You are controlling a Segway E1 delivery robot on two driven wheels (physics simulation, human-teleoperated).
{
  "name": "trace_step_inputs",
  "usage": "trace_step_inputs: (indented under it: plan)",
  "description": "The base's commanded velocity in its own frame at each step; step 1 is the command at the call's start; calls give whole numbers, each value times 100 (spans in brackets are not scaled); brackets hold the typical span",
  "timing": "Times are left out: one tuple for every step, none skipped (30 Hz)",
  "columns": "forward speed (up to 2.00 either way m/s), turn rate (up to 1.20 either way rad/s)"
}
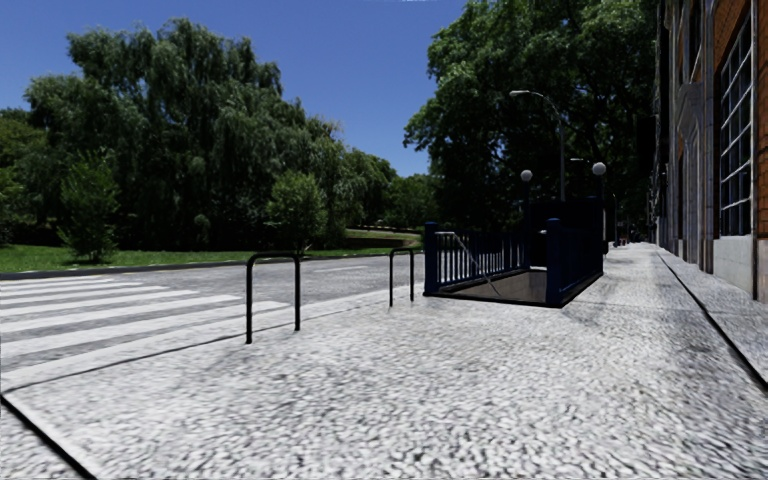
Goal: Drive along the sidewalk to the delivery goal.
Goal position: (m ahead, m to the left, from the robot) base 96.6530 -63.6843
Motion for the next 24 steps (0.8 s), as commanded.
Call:
trace_step_inputs:
  plan:
    - [154,-78]
    - [154,-78]
    - [154,-78]
    - [154,-78]
    - [154,-78]
    - [154,-78]
    - [154,-78]
    - [154,-78]
    - [154,-78]
    - [154,-78]
    - [154,-78]
    - [154,-78]
    - [154,-78]
    - [154,-78]
    - [154,-78]
    - [154,-78]
    - [154,-78]
    - [154,-78]
    - [154,-78]
    - [154,-78]
    - [154,-78]
    - [154,-78]
    - [154,-78]
    - [154,-78]
